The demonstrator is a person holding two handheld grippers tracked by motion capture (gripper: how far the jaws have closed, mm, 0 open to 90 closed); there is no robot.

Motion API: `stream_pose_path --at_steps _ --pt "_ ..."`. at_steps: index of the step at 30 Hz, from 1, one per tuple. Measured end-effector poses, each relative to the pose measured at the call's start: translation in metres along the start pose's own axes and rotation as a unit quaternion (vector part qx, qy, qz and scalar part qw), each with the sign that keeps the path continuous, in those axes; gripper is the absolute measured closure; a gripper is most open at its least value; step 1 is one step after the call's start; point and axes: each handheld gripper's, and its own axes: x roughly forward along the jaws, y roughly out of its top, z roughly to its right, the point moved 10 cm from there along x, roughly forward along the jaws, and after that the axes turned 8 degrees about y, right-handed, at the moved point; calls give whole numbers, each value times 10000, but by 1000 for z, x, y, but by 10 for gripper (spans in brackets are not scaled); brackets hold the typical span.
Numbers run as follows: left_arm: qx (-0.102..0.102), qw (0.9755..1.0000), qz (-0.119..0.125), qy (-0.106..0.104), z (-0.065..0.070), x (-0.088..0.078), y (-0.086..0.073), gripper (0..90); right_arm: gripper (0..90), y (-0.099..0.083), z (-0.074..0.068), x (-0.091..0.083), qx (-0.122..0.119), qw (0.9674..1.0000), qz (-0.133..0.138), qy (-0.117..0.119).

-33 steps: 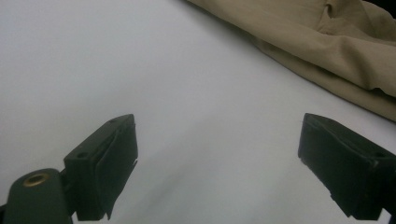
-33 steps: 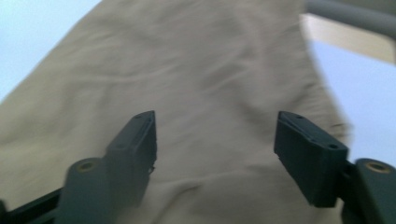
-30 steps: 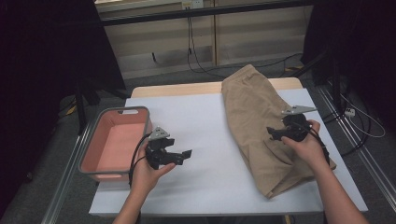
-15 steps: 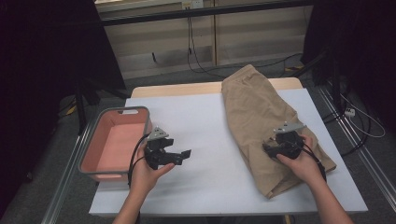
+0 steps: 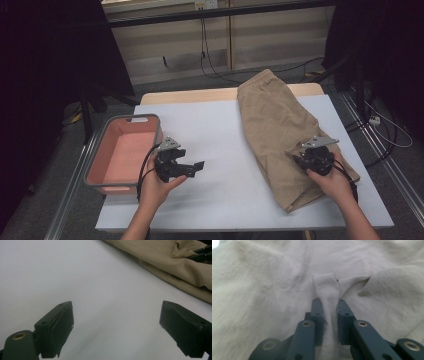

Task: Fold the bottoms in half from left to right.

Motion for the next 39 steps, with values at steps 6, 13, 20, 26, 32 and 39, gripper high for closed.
stream_pose_path --at_steps 6,13,20,26,32,39 --pt "-38 10000 17 -15 0 0 0 119 838 0 5 -17 49 9997 246 -77" --pt "21 10000 13 3 0 -2 1 121 848 -16 14 -47 212 9983 469 -270" --pt "22 10000 38 19 -2 -3 2 121 838 -38 25 -66 365 9974 458 -422" --pt "31 10000 -1 4 0 -2 1 121 617 -24 20 -67 204 9968 633 -437" --pt "2 10000 10 8 -1 -1 0 121 411 6 15 -60 38 9958 775 -483" --pt "19 10000 -46 20 -1 1 -2 121 442 8 20 -27 -60 9980 354 -522"
